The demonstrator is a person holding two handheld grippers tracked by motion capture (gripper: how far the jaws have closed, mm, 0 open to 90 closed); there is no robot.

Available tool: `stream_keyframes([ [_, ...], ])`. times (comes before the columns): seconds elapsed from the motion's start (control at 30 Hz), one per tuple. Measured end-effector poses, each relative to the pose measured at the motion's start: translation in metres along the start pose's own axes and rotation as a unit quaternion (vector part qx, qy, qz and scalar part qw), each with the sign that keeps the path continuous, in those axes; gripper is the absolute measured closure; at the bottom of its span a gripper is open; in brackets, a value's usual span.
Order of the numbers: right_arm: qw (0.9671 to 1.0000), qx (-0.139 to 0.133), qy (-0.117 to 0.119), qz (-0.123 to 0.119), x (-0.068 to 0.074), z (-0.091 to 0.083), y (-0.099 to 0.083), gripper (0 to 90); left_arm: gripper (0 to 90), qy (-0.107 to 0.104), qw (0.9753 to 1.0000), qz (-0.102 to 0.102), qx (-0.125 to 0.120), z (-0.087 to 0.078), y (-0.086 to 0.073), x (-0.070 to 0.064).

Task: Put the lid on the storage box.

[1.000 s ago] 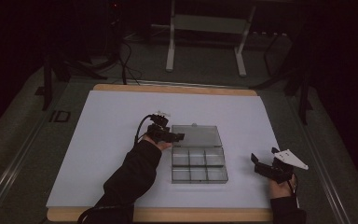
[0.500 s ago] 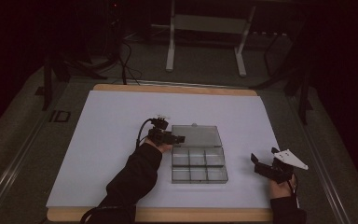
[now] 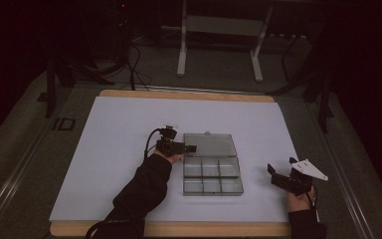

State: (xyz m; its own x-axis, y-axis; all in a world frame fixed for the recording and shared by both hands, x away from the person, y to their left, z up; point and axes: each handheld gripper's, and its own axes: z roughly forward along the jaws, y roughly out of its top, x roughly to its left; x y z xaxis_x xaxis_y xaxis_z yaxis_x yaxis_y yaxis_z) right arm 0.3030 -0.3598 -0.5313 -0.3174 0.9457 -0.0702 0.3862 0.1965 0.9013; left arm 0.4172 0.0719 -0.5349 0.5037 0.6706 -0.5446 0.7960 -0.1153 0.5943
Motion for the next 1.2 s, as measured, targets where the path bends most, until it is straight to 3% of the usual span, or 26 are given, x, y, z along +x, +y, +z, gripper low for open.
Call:
stream_keyframes([
  [0.23,1.0,0.002,0.001,-0.001,0.0,0.001,0.0,10.5,50.5,-0.014,0.9993,0.03,-0.02,-0.007,0.002,-0.006],
  [0.33,1.0,0.003,-0.001,-0.003,0.001,0.0,0.0,10.5,54.5,-0.02,0.9981,0.05,-0.032,-0.012,0.001,-0.005],
  [0.4,1.0,0.001,-0.002,-0.003,0.001,0.0,0.0,10.6,61.7,-0.028,0.9966,0.061,-0.048,-0.018,0.001,-0.004],
  [0.63,0.9999,0.013,-0.002,-0.009,0.003,0.003,0.003,10.6,70.7,-0.043,0.9949,0.071,-0.057,-0.025,0.002,-0.003],
  [0.73,0.9998,0.007,-0.002,-0.021,0.006,0.002,0.005,10.5,72.5,-0.046,0.9937,0.082,-0.06,-0.028,0.002,-0.004],
  [0.77,0.9996,0.01,-0.002,-0.028,0.007,0.002,0.007,10.5,73.4,-0.048,0.9932,0.086,-0.061,-0.029,0.003,-0.005],
  [0.87,0.9997,0.007,0.014,-0.017,0.008,0.001,0.016,10.5,76.1,-0.054,0.9926,0.089,-0.062,-0.031,0.003,-0.005],
  [0.97,0.9998,0.002,0.02,-0.008,0.012,-0.003,0.03,10.6,78.3,-0.053,0.9903,0.111,-0.064,-0.036,0.002,-0.007],
  [1.13,0.9995,-0.008,0.017,-0.026,0.02,-0.002,0.051,10.5,79.1,-0.054,0.9887,0.12,-0.072,-0.037,0.0,-0.008],
  [1.2,0.9988,-0.012,0.031,-0.037,0.026,0.0,0.059,10.5,80.0,-0.059,0.9881,0.12,-0.076,-0.038,-0.001,-0.007],
])
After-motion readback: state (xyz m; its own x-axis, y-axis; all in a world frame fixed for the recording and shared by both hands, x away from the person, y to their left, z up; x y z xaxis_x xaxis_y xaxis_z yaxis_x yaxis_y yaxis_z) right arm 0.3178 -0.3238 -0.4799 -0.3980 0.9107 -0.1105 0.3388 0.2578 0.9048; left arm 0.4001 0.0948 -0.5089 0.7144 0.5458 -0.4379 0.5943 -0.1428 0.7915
